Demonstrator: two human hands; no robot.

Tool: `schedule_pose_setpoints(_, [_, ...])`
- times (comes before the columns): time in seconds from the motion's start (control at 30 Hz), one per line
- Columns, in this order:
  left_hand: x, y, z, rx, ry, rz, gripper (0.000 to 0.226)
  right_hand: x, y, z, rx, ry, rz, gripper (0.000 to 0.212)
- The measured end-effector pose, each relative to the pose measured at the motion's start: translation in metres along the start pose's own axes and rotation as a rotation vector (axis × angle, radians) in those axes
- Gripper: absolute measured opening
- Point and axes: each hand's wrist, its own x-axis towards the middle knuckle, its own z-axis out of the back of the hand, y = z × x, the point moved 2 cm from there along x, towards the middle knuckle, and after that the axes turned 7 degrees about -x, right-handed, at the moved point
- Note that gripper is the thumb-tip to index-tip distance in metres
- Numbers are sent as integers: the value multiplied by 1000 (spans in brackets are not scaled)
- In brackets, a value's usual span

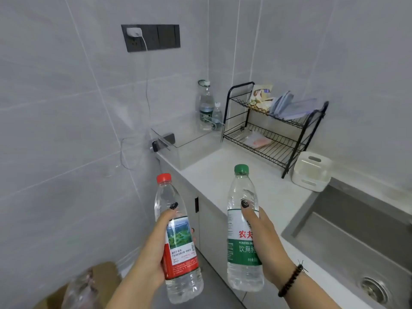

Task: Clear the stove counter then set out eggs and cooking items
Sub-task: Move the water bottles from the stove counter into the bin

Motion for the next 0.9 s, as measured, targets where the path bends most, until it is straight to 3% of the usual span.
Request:
schedule_pose_setpoints(0.33, [114, -90, -12, -46, -78, -90, 63, 156, 46, -51, -41, 90, 13, 36])
schedule_pose_setpoints(0.63, [229, -198, 4, 82, 30, -177, 59, 274, 70, -124, -13, 34, 3, 45])
schedule_pose_setpoints(0.9, [310, -264, -35, 115, 100, -256, 57, 359, 94, -137, -7, -68, 12, 33])
